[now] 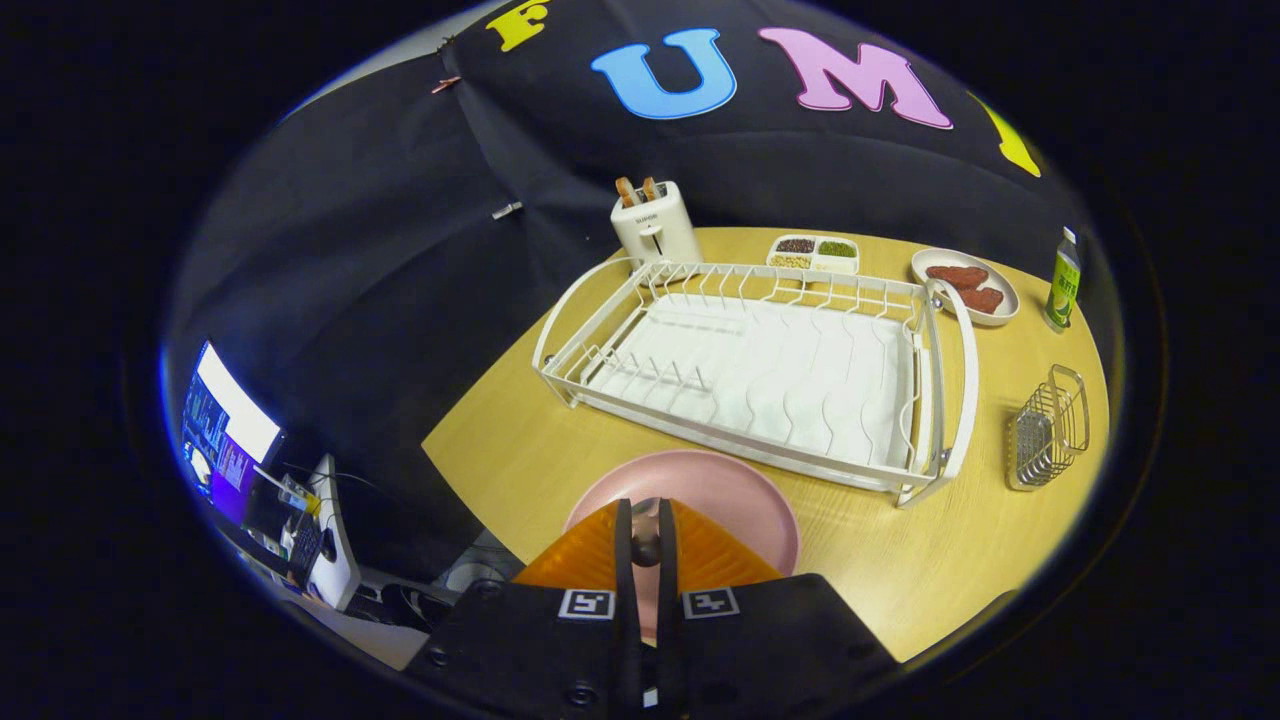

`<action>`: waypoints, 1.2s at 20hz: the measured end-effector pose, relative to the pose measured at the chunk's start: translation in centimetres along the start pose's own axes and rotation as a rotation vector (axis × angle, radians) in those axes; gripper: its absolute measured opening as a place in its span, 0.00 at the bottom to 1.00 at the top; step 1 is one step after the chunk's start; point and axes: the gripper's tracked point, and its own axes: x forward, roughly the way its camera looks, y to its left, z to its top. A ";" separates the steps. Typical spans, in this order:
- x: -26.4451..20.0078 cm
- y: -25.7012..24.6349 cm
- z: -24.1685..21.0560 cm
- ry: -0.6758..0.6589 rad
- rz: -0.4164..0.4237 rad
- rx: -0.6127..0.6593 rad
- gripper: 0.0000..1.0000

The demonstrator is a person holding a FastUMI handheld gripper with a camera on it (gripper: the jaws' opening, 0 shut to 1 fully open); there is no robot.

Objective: Take the plate from the dish rack, then take the spoon from the basket and place it into the plate.

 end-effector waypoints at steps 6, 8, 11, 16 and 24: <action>-0.1 -1.2 -1.1 0.033 -0.005 0.021 0.11; 0.0 -2.1 -2.3 0.067 -0.029 0.008 0.16; 0.2 -3.5 -3.5 0.096 -0.087 0.005 0.21; 0.4 -5.0 -4.0 0.117 -0.129 0.011 0.46; -1.7 -6.3 -1.8 0.039 -0.181 0.017 0.97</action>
